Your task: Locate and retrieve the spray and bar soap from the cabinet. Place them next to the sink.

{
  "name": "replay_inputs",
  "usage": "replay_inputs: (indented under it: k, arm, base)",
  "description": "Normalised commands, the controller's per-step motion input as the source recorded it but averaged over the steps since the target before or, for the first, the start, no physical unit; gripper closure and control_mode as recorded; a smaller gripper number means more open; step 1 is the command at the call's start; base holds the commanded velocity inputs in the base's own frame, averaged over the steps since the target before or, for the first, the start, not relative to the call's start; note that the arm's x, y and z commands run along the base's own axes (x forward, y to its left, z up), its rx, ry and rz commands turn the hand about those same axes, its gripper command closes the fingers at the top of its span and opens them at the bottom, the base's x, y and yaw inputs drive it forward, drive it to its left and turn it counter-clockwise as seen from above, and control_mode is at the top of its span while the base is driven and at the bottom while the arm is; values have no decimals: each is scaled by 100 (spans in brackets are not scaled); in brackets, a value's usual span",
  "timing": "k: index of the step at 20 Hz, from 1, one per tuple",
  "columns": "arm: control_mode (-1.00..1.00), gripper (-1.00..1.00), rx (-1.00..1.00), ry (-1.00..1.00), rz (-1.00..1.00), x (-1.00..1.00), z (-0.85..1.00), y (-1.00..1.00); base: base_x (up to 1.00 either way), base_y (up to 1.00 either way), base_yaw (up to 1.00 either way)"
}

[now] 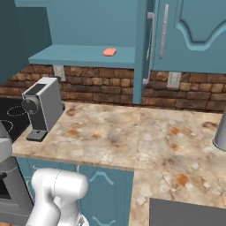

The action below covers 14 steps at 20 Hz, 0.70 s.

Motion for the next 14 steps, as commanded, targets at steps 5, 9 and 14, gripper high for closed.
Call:
replay_inputs:
  k: [5, 9, 14]
  arm:
    - [100, 100, 0, 0, 0, 0, 0, 0]
    - [100, 100, 0, 0, 0, 0, 0, 0]
    - [100, 100, 0, 0, 0, 0, 0, 0]
  base:
    - [-9, 3, -9]
    - [-26, 1, -33]
    - [-21, 1, -38]
